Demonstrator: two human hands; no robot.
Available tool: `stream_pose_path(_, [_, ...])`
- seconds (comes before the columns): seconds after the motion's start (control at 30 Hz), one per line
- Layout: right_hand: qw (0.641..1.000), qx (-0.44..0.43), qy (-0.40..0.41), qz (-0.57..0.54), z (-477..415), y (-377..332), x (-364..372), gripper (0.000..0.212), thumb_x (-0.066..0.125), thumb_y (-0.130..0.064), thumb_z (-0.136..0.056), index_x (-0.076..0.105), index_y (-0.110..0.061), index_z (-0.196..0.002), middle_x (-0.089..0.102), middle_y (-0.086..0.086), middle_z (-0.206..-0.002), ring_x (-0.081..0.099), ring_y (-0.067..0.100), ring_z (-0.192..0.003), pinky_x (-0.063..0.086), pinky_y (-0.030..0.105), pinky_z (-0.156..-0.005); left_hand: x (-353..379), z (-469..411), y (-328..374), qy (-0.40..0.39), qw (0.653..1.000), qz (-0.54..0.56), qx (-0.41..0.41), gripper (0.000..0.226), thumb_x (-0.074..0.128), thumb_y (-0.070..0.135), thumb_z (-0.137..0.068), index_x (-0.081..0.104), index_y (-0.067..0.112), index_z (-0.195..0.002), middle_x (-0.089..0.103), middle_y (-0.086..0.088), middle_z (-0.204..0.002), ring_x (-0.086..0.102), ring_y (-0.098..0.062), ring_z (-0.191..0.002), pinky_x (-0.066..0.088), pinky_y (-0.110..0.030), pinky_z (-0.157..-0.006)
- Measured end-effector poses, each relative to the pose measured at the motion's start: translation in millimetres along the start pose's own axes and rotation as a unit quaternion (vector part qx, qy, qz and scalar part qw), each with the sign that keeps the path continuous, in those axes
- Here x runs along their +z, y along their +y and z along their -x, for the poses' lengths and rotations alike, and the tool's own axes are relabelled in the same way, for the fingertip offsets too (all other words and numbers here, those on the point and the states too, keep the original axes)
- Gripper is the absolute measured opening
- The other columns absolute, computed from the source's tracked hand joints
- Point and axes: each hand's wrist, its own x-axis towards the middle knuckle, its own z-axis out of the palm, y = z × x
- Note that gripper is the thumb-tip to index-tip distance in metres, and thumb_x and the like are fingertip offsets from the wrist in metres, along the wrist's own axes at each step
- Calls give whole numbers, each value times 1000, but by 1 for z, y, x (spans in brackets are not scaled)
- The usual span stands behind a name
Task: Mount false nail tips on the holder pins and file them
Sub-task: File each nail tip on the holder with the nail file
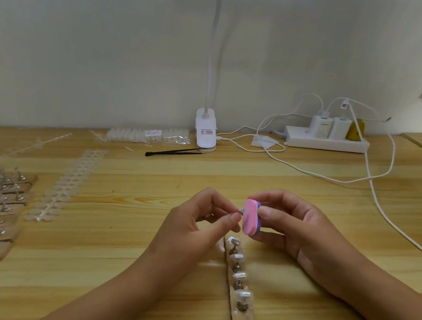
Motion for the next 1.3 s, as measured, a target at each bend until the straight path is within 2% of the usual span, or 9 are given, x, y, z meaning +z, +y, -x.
stream_pose_path(0.2, [996, -39, 72, -43, -2, -5, -6, 21, 76, -19, -74, 76, -16, -94, 73, 10, -97, 72, 15, -86, 57, 22, -71, 2, 0, 0, -7, 1000, -23, 16, 13, 68, 20, -91, 64, 32, -86, 71, 10, -78, 67, -6, -83, 47, -15, -80])
stream_pose_path(0.3, [1000, 13, 3, -8, 1, -1, -2, 20, 79, -19, -74, 77, -16, -93, 72, 11, -95, 71, 16, -87, 57, 23, -72, 2, 0, 1, -1, 999, -28, 28, 10, 68, 22, -90, 64, 31, -85, 70, 12, -77, 65, -7, -82, 48, -21, -82])
stream_pose_path(0.6, [999, 32, -3, -16, 2, -4, -3, 19, 79, -19, -73, 76, -16, -92, 71, 11, -93, 69, 14, -83, 56, 21, -68, 2, 1, 4, -13, 998, -58, 30, 7, 62, 33, -85, 63, 40, -88, 66, 17, -77, 60, -16, -91, 49, -43, -89])
stream_pose_path(0.73, [994, -17, 95, -48, -3, -7, -4, 25, 72, -16, -72, 68, -9, -96, 70, 9, -89, 70, 14, -79, 56, 21, -68, 2, 1, 1, -21, 996, -79, 28, 16, 67, 26, -91, 65, 41, -88, 68, 10, -83, 59, -13, -95, 49, -26, -82])
stream_pose_path(0.83, [997, 11, 52, -48, 0, -9, -8, 20, 79, -14, -73, 69, -12, -90, 68, 6, -81, 67, 11, -72, 56, 20, -63, 3, 2, 0, -10, 995, -97, 28, 21, 69, 22, -90, 65, 43, -87, 67, 5, -87, 58, -10, -96, 45, -13, -74])
stream_pose_path(0.93, [999, 27, 19, -41, 1, -5, -2, 13, 77, -14, -77, 71, -13, -88, 68, 5, -80, 67, 11, -72, 56, 20, -64, 2, 1, -1, -1, 994, -104, 35, 23, 68, 24, -91, 63, 46, -86, 66, 9, -85, 59, -13, -95, 48, -27, -80])
stream_pose_path(1.07, [993, -6, 98, -73, -6, -9, -5, 22, 68, -14, -77, 63, -8, -97, 70, 7, -83, 68, 13, -75, 57, 21, -65, 2, 2, 1, -11, 994, -102, 43, 21, 67, 25, -92, 62, 45, -89, 69, 12, -87, 60, -16, -98, 47, -33, -88])
stream_pose_path(1.2, [998, 37, 10, -55, -1, -7, -5, 18, 73, -11, -77, 67, -9, -94, 68, 8, -83, 68, 12, -73, 57, 22, -64, 2, 1, 2, -5, 995, -90, 39, 17, 66, 25, -92, 62, 42, -89, 69, 13, -83, 61, -17, -94, 48, -43, -88])
stream_pose_path(1.3, [998, 5, 41, -55, -4, -5, -1, 20, 72, -11, -78, 68, -9, -98, 69, 9, -89, 69, 14, -79, 57, 23, -67, 3, 1, 4, -8, 995, -88, 37, 7, 62, 33, -89, 61, 39, -90, 69, 15, -80, 61, -17, -94, 48, -42, -88])
